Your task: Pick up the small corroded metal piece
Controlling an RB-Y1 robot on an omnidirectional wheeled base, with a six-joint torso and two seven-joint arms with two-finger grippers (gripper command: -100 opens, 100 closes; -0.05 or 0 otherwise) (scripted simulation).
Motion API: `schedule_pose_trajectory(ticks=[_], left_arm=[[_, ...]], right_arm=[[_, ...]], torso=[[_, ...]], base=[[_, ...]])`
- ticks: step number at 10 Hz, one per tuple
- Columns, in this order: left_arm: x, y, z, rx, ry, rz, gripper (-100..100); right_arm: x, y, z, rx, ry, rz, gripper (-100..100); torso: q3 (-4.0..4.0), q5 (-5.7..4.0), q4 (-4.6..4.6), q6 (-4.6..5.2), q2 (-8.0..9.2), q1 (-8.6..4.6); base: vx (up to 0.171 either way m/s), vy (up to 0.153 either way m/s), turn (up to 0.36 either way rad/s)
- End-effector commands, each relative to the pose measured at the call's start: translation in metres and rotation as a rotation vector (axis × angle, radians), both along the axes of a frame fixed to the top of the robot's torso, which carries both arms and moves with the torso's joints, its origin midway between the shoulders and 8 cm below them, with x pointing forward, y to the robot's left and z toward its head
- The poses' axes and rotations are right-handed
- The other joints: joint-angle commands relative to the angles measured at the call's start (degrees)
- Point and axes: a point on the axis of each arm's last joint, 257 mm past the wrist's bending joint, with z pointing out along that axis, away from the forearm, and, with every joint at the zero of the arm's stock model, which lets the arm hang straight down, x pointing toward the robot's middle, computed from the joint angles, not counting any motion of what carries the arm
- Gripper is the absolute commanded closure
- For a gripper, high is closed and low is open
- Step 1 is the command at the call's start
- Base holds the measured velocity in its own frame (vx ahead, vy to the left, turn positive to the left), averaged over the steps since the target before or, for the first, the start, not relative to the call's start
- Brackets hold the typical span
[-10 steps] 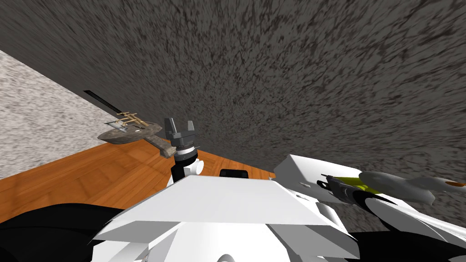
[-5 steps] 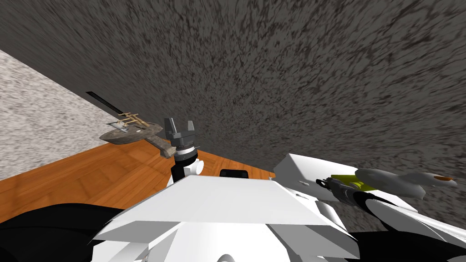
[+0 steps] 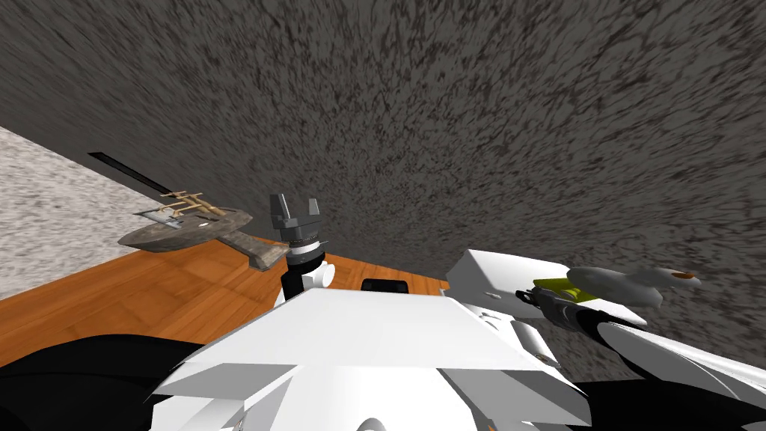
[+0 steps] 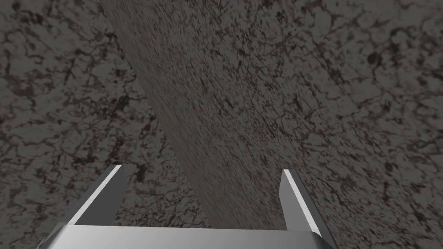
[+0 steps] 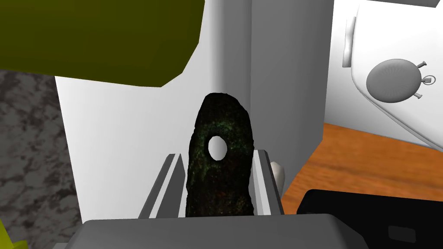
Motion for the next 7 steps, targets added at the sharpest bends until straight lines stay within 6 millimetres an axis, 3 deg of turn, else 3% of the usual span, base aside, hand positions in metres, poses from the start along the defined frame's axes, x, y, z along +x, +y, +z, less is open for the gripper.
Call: schedule_pose_trajectory(ticks=[1, 3, 6, 7], left_arm=[[0.0, 0.0, 0.0, 0.0, 0.0, 0.0, 0], [0.0, 0.0, 0.0, 0.0, 0.0, 0.0, 0], [0.0, 0.0, 0.0, 0.0, 0.0, 0.0, 0], [0.0, 0.0, 0.0, 0.0, 0.0, 0.0, 0]], right_arm=[[0.011, 0.006, 0.005, -0.002, 0.0, 0.033, 100], [0.022, 0.017, 0.01, -0.001, 0.002, 0.082, 100], [0.024, 0.018, 0.011, 0.0, 0.003, 0.089, 100], [0.024, 0.019, 0.011, 0.0, 0.002, 0.09, 0]], torso=[[0.0, 0.0, 0.0, 0.0, 0.0, 0.0], [-0.01, 0.06, 0.0, -0.15, -0.01, 0.15], [0.05, 0.14, 0.03, -0.13, 0.1, 0.24], [0.1, 0.11, 0.04, -0.15, 0.19, 0.18]], base=[[0.109, 0.008, -0.209], [0.085, 0.017, -0.202], [0.046, 0.014, -0.08], [0.0, 0.0, 0.0]])
